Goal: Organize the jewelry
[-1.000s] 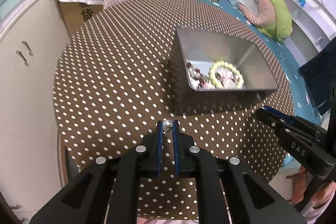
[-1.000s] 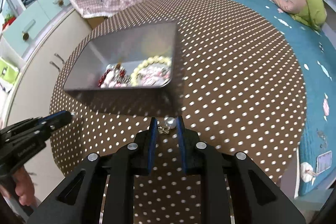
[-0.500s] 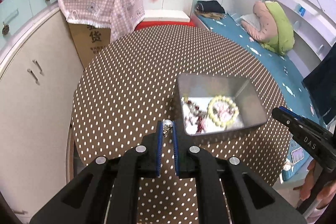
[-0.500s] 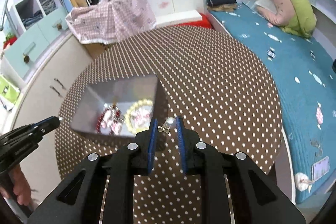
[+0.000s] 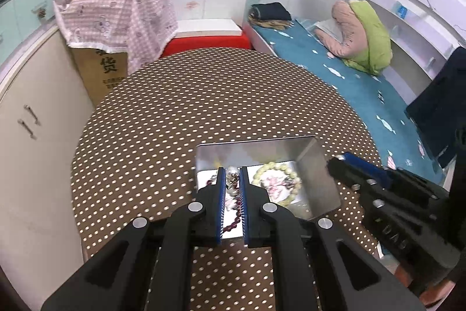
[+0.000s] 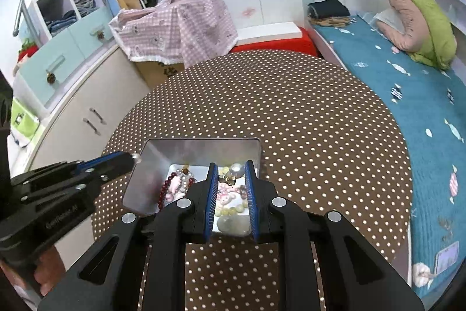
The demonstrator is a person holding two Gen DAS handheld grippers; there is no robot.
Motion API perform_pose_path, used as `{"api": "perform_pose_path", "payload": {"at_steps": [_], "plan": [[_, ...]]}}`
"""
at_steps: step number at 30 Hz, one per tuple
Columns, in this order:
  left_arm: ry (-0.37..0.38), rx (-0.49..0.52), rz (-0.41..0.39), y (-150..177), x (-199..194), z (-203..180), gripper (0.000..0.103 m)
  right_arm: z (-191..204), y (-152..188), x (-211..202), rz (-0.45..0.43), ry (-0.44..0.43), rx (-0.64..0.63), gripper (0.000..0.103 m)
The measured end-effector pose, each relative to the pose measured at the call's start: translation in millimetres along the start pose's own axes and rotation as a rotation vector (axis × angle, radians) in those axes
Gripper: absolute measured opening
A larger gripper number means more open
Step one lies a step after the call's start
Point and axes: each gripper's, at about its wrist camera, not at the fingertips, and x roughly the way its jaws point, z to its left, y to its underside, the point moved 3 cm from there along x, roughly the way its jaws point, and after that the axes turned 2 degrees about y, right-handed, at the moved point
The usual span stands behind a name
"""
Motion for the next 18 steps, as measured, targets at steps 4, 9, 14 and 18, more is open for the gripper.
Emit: {"api": "perform_pose_path", "payload": {"at_steps": [4,9,14,18], "plan": [[0.018,0.008,0.010,-4,7,-8,0.008,2,-3,9,0.017,-0.004,-0.004,0.020],[0.016,0.028,0.021,-5,14,-11,0.010,2,-4,12,0.020,-0.004,-0.010,0.021],[-0.007,0.015,0.035,-4,17,-7,0.024,1,-3,5,-0.006,0.032,-0.029,0.066],[-0.016,0.003,0.035,0,15,-2,0.035,-3,-2,4,0.003,0.046,-0.024,0.066]]}}
